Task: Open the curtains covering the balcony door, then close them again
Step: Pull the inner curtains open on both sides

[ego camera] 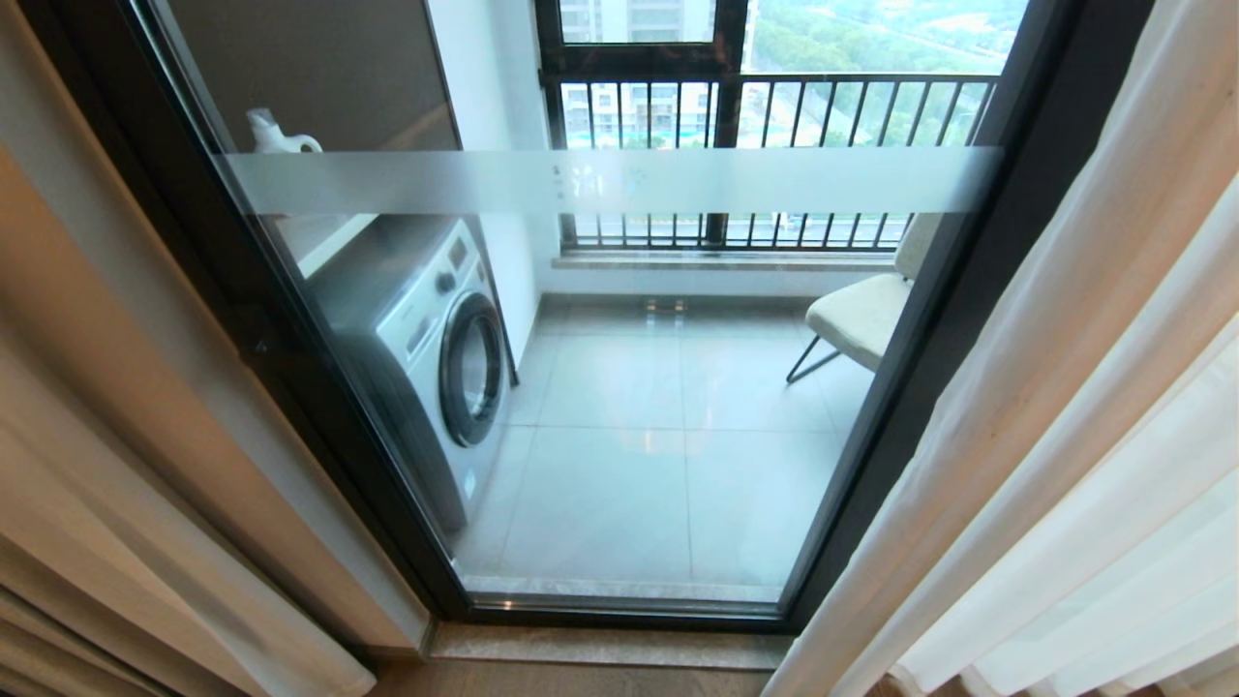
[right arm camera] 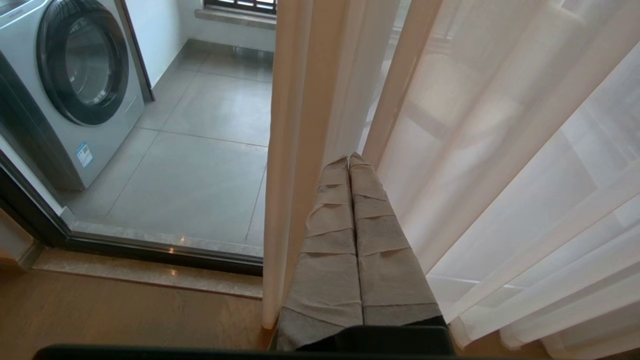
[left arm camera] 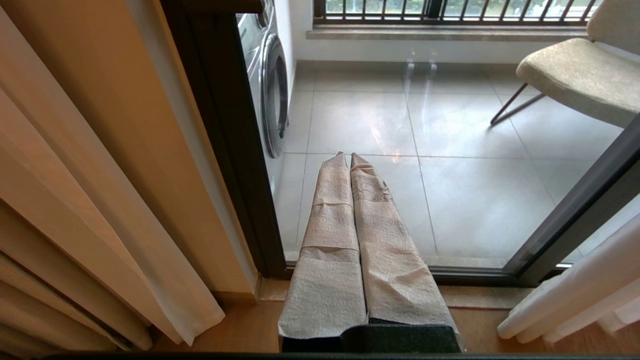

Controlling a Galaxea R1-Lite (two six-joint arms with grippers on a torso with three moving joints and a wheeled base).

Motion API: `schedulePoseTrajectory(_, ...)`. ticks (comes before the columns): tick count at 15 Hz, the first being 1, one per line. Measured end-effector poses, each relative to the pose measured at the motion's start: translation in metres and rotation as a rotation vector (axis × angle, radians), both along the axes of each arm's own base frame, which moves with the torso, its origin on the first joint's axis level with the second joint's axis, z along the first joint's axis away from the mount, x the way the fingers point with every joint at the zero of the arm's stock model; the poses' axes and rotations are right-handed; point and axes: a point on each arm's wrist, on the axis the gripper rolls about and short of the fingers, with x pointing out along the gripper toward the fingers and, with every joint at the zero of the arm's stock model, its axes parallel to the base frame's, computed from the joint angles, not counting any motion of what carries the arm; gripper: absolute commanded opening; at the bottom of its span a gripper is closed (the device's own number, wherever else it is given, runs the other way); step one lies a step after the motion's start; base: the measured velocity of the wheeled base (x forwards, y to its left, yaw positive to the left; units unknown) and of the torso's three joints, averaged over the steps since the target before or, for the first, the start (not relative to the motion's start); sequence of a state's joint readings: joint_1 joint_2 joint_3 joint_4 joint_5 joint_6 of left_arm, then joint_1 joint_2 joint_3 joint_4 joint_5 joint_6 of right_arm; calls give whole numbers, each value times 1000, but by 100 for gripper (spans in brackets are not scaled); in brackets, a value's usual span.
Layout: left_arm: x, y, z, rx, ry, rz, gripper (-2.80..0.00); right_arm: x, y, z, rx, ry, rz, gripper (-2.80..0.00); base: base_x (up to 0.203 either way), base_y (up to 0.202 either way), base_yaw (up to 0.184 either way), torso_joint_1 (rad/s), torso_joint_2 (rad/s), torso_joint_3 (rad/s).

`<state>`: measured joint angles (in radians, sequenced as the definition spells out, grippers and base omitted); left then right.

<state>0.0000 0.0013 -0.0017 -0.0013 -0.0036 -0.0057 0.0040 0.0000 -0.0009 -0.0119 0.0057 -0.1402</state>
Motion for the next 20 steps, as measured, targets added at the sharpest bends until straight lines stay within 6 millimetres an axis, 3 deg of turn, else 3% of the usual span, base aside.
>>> schedulePoseTrajectory(7,0,0,0,0,0,0,-280,-1,0,3,10,-10,9,-280,0,0,0,0,0,0)
schedulePoseTrajectory(11,0,0,0,0,0,1,-280,-9,1,31,12,-91,68,-280,0,0,0,0,0,0)
schedulePoseTrajectory(13,0,0,0,0,0,0,-280,-9,2,54,9,-115,102,-280,0,0,0,0,0,0)
schedulePoseTrajectory(14,0,0,0,0,0,0,-280,-6,2,68,8,-126,111,0,0,0,0,0,0,0)
schedulePoseTrajectory(17,0,0,0,0,0,0,-280,15,2,120,13,-162,134,0,0,0,0,0,0,0)
schedulePoseTrajectory(20,0,0,0,0,0,0,-280,51,4,177,45,-226,151,0,0,0,0,0,0,0)
